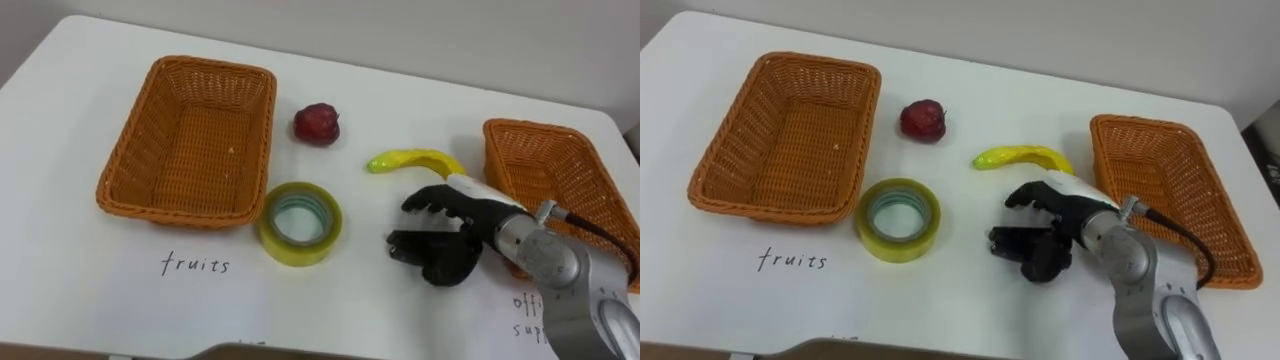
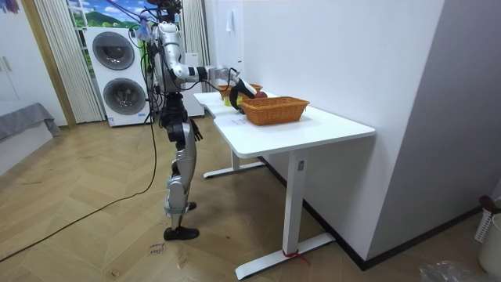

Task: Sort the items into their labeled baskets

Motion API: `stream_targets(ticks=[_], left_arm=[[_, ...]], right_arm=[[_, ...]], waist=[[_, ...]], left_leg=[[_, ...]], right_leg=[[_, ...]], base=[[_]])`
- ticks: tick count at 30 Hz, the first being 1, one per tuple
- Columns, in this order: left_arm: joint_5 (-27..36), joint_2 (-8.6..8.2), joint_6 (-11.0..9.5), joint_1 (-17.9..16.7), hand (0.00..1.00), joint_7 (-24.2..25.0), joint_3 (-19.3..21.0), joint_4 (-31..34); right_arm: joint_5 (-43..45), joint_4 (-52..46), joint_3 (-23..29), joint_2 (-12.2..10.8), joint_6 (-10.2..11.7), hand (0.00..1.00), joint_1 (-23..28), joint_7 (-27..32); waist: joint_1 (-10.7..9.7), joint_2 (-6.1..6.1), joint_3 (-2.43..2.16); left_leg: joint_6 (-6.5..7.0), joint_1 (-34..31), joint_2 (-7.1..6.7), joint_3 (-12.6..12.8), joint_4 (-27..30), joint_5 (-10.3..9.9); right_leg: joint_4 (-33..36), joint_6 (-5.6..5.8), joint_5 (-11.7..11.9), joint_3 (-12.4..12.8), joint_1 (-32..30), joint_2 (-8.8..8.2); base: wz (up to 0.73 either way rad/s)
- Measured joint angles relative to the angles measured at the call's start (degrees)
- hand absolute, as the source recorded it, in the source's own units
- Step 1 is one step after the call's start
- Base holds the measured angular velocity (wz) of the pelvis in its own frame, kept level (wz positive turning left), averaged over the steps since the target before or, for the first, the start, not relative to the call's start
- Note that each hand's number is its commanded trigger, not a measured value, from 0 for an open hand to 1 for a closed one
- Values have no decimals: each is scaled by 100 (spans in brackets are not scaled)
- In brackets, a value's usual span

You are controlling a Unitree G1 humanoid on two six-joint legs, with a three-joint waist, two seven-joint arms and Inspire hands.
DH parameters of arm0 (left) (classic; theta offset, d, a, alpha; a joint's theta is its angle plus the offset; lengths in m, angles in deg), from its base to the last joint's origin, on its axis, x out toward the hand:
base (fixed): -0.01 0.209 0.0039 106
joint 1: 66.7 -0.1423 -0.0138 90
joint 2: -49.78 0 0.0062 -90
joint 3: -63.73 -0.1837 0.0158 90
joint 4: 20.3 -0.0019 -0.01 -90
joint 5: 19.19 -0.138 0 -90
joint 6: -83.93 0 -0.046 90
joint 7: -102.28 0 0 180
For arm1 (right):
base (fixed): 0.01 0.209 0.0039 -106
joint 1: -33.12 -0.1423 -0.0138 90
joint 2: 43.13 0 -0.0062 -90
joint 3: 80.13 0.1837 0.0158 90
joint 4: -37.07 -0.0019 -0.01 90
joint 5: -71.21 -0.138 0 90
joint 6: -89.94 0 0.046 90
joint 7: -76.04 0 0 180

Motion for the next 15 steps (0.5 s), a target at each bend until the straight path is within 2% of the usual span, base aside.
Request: stream_targets(ticks=[15], left_arm=[[7,17,0,14,0,58,3,7]], right_arm=[[-520,70,0,1,1,100,18,62]], waist=[[-17,-13,7]], left_leg=[[0,-59,-7,-3,1,0]], right_leg=[[1,0,0,-13,-34,-2]], base=[[0]])
